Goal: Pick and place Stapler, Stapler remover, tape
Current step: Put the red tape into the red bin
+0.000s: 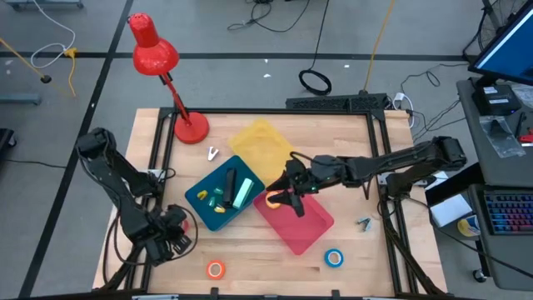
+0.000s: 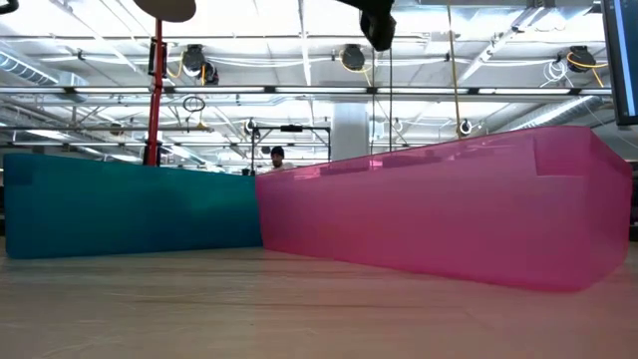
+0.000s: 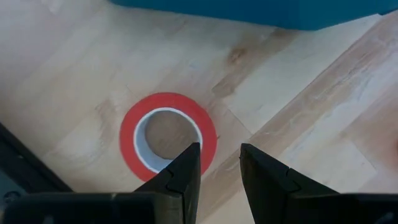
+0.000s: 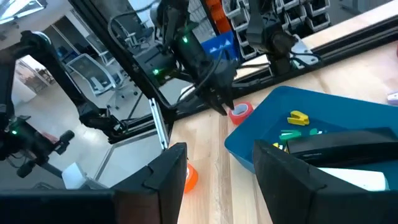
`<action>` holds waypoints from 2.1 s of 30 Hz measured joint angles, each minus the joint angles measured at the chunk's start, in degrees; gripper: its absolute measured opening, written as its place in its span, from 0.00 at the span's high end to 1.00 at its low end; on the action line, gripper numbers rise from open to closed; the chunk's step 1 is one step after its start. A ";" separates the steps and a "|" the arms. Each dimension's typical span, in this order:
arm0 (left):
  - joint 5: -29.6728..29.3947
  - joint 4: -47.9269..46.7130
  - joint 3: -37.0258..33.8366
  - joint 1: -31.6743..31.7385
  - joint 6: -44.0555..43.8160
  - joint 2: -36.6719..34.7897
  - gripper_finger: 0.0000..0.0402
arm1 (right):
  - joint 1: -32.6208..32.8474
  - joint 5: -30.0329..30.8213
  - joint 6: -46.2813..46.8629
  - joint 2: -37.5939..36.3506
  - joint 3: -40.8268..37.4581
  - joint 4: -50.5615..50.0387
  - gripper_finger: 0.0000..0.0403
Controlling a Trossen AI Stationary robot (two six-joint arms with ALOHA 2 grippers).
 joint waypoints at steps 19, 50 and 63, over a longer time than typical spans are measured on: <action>4.59 6.33 -5.14 0.22 -5.95 2.53 0.40 | 0.04 -0.10 -0.66 -0.80 0.00 -0.45 0.57; -12.26 15.80 5.36 0.65 12.90 -4.00 0.92 | 0.37 1.23 -5.81 -0.78 0.00 -5.10 0.57; -28.14 47.23 8.96 11.73 51.78 -4.54 0.92 | -0.41 1.23 -17.28 -7.02 0.02 -8.22 0.59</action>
